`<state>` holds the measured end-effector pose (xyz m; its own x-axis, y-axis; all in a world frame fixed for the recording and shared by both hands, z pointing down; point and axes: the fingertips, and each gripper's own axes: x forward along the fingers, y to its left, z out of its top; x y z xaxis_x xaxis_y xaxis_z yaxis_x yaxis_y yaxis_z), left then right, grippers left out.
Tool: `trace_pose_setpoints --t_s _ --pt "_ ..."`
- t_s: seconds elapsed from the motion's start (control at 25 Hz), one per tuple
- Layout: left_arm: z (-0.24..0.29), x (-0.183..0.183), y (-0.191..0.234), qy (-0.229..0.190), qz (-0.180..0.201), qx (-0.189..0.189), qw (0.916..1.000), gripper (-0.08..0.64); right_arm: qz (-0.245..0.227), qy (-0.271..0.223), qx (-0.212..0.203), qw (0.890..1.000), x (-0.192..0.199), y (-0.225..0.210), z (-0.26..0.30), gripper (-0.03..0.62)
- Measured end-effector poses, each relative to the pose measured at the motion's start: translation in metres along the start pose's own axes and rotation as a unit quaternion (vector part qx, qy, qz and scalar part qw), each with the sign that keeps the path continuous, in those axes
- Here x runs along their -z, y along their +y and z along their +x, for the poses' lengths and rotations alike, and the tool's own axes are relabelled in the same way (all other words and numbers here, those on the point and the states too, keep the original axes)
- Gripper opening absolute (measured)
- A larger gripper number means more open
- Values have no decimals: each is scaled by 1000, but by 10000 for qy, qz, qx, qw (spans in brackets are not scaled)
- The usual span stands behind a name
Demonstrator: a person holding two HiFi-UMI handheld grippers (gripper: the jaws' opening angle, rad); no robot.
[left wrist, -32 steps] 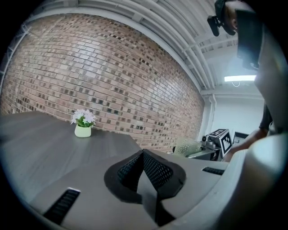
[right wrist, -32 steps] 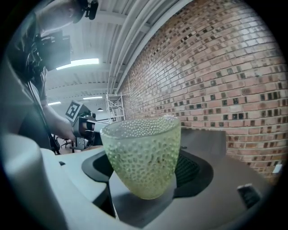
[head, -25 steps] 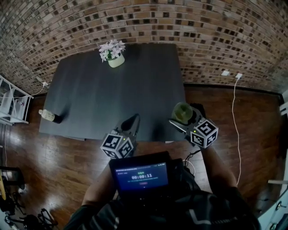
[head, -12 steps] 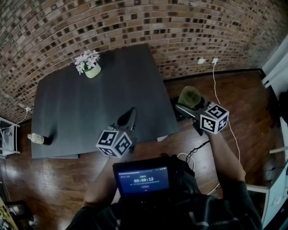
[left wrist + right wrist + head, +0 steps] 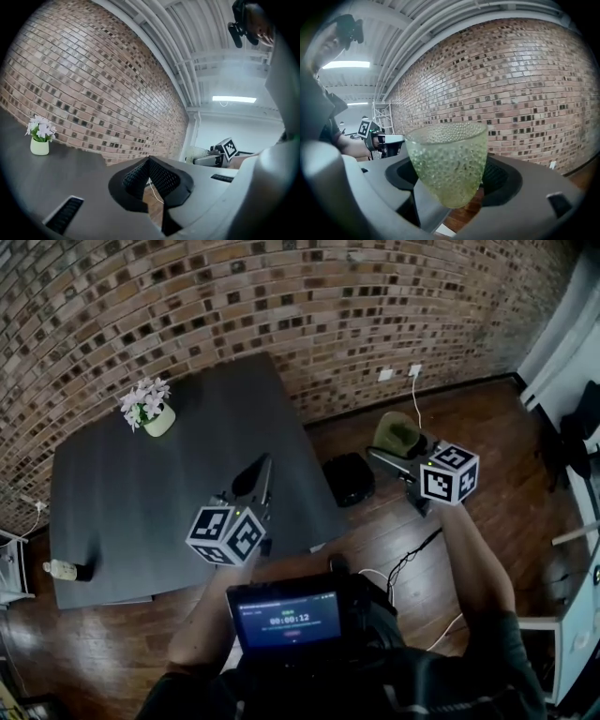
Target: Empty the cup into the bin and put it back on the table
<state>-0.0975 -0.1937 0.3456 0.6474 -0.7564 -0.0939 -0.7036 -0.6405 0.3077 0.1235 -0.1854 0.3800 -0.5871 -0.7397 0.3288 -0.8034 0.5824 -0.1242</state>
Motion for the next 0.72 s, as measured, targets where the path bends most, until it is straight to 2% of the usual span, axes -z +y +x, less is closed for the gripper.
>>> trace_pose_setpoints --t_s 0.36,0.72 --pt "69 -5 8 -40 181 -312 9993 -3 -42 183 -68 9998 -11 -87 17 385" --pt "103 7 22 71 367 -718 9967 -3 -142 400 -146 9990 -13 -159 46 385"
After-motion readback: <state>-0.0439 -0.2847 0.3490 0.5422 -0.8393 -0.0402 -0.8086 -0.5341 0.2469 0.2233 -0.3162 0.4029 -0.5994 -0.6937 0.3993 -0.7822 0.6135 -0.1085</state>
